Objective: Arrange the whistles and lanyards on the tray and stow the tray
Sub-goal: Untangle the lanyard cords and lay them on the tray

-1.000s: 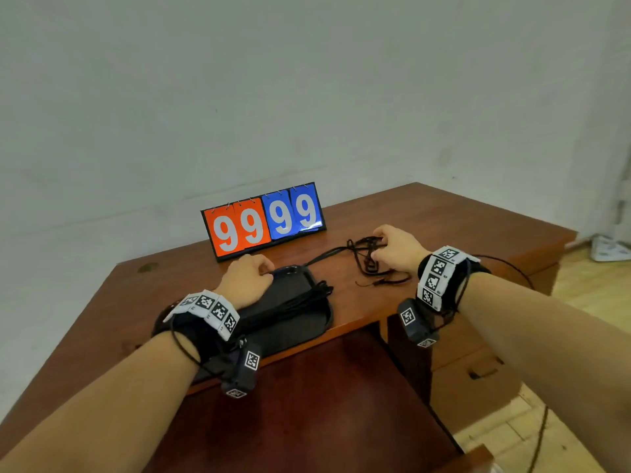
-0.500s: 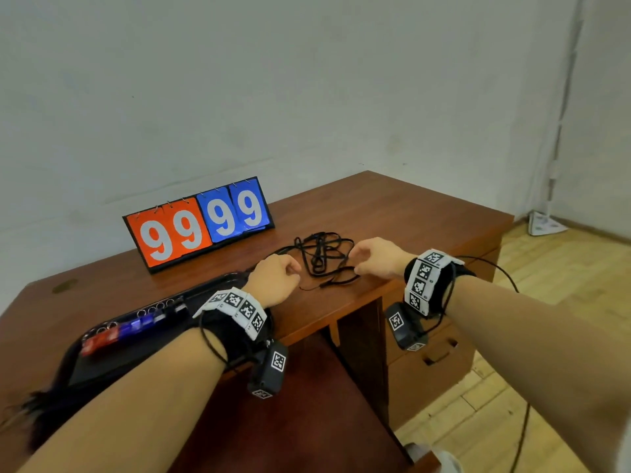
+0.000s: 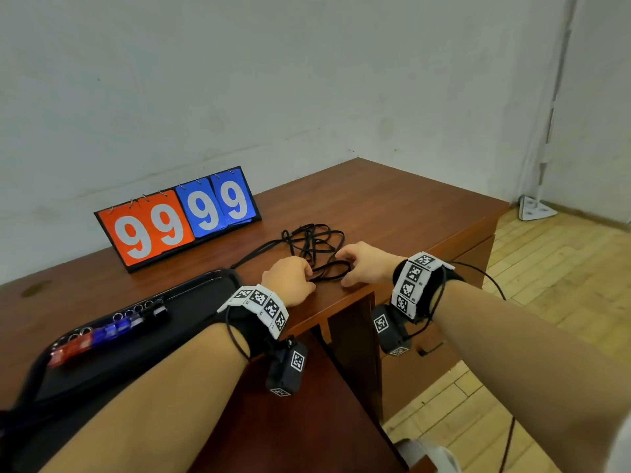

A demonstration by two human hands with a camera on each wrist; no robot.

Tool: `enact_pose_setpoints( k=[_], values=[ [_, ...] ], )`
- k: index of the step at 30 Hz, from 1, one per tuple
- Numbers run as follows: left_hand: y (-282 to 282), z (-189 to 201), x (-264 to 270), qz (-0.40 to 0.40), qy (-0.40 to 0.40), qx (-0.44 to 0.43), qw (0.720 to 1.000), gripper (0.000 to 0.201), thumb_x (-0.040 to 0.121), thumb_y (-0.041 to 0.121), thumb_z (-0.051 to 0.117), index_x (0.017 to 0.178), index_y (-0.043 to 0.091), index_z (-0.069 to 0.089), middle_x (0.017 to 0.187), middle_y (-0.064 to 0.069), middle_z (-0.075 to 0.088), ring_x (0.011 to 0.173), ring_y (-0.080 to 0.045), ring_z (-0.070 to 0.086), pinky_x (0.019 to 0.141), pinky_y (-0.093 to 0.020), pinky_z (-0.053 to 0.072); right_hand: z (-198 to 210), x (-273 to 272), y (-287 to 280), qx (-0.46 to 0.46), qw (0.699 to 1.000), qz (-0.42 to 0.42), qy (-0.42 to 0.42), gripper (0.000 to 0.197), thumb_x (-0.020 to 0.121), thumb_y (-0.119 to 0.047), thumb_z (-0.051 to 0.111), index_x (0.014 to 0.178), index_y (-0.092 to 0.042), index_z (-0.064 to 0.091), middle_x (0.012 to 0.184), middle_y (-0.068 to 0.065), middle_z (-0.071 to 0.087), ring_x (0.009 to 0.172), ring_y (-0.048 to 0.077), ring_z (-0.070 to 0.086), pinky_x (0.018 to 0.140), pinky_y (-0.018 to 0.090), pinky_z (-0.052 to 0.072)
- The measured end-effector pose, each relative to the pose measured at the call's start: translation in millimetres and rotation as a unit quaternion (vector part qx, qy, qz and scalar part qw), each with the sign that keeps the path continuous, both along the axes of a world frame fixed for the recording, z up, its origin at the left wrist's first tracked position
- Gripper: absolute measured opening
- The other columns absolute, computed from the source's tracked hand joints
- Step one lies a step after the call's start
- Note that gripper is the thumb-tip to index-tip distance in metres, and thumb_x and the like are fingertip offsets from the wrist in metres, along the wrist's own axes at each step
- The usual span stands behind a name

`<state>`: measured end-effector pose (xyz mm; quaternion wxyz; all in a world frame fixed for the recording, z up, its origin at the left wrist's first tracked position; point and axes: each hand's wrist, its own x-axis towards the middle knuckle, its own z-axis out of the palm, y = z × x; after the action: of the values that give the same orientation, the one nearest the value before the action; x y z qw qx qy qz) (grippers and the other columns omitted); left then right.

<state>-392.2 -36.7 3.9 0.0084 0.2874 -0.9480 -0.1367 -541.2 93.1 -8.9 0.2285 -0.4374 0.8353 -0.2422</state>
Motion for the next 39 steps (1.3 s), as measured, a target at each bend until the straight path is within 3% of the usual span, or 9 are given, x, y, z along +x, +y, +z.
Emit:
enact_pose_setpoints(
  k=[10, 15, 21, 23, 27, 30, 32, 36, 39],
  values=[
    [14.2, 1.5, -10.7, 0.006, 0.013, -0.005, 1.000, 0.008, 0.091, 0.029, 0.062, 0.083, 0.030, 0.060, 0.099, 0.004, 0.067, 0.100, -0.022, 0.062, 0.094, -0.044, 0.050, 5.0, 0.2, 4.1, -0.034, 0.998, -0.006, -0.045, 0.071, 0.083, -0.019, 0.077, 0.145, -0.018, 0.042, 0.147, 0.004, 0.047, 0.135, 0.020, 0.045, 0.105, 0.030, 0.040],
    [12.3, 18.3, -7.4, -0.004, 0.085, 0.019, 0.996, 0.011, 0.087, 0.021, 0.058, 0.079, 0.028, 0.061, 0.090, 0.004, 0.068, 0.081, -0.017, 0.065, 0.076, -0.035, 0.055, 7.6, 1.9, 3.2, -0.058, 0.998, -0.012, -0.003, 0.067, 0.084, -0.019, 0.076, 0.143, -0.018, 0.045, 0.145, 0.004, 0.048, 0.130, 0.021, 0.048, 0.096, 0.027, 0.040],
    [8.8, 46.8, 0.6, -0.023, 0.187, 0.024, 0.982, 0.009, 0.086, 0.018, 0.062, 0.085, 0.025, 0.066, 0.087, 0.006, 0.067, 0.079, -0.013, 0.063, 0.073, -0.032, 0.054, 20.9, 15.6, -12.4, -0.137, 0.989, -0.010, 0.064, 0.084, 0.077, -0.030, 0.078, 0.149, -0.026, 0.035, 0.146, 0.007, 0.037, 0.133, 0.028, 0.040, 0.110, 0.045, 0.039],
    [7.2, 55.2, 3.1, -0.022, 0.216, 0.027, 0.976, 0.009, 0.085, 0.018, 0.064, 0.085, 0.026, 0.066, 0.086, 0.008, 0.065, 0.079, -0.012, 0.063, 0.073, -0.030, 0.053, 30.4, 24.6, -17.8, -0.174, 0.983, 0.014, 0.061, 0.079, 0.079, -0.026, 0.075, 0.148, -0.023, 0.038, 0.148, 0.006, 0.040, 0.135, 0.025, 0.039, 0.111, 0.043, 0.038],
    [5.4, 70.3, 9.2, -0.020, 0.258, 0.021, 0.966, 0.011, 0.083, 0.017, 0.066, 0.082, 0.027, 0.064, 0.085, 0.008, 0.064, 0.080, -0.010, 0.062, 0.072, -0.028, 0.052, 42.8, 40.5, -24.4, -0.223, 0.972, 0.051, 0.060, 0.020, 0.088, -0.017, 0.065, 0.106, -0.010, 0.068, 0.102, 0.008, 0.068, 0.092, 0.020, 0.061, 0.081, 0.037, 0.048],
    [0.4, 78.1, 16.9, -0.005, 0.284, 0.027, 0.958, 0.005, 0.084, 0.017, 0.068, 0.086, 0.022, 0.068, 0.088, 0.005, 0.066, 0.083, -0.012, 0.062, 0.075, -0.030, 0.054, 46.6, 43.9, -26.7, -0.260, 0.965, 0.026, 0.032, 0.014, 0.093, -0.021, 0.061, 0.081, -0.018, 0.067, 0.083, 0.005, 0.070, 0.075, 0.017, 0.062, 0.070, 0.035, 0.048],
    [-4.7, 80.5, 22.3, 0.012, 0.306, 0.042, 0.951, 0.004, 0.084, 0.016, 0.068, 0.086, 0.019, 0.069, 0.086, 0.003, 0.067, 0.084, -0.014, 0.064, 0.075, -0.032, 0.055, 50.3, 44.3, -26.5, -0.287, 0.958, 0.009, 0.013, 0.016, 0.095, -0.025, 0.060, 0.081, -0.024, 0.068, 0.082, -0.001, 0.073, 0.078, 0.015, 0.067, 0.075, 0.034, 0.053],
    [-15.5, 81.3, 33.2, 0.058, 0.346, 0.088, 0.932, 0.008, 0.085, 0.014, 0.066, 0.081, 0.020, 0.068, 0.081, 0.001, 0.067, 0.081, -0.020, 0.067, 0.077, -0.036, 0.058, 57.0, 43.8, -25.2, -0.310, 0.951, -0.003, -0.003, 0.018, 0.096, -0.024, 0.058, 0.088, -0.013, 0.070, 0.078, 0.000, 0.074, 0.078, 0.021, 0.069, 0.077, 0.035, 0.055],
    [-22.9, 82.4, 41.3, 0.078, 0.365, 0.102, 0.922, 0.013, 0.086, 0.015, 0.065, 0.077, 0.025, 0.065, 0.082, 0.002, 0.069, 0.081, -0.022, 0.069, 0.081, -0.040, 0.059, 60.9, 42.2, -24.8, -0.315, 0.949, -0.010, 0.000, 0.016, 0.097, -0.020, 0.057, 0.095, -0.012, 0.070, 0.078, 0.000, 0.074, 0.062, 0.008, 0.063, 0.060, 0.022, 0.050]
  ],
)
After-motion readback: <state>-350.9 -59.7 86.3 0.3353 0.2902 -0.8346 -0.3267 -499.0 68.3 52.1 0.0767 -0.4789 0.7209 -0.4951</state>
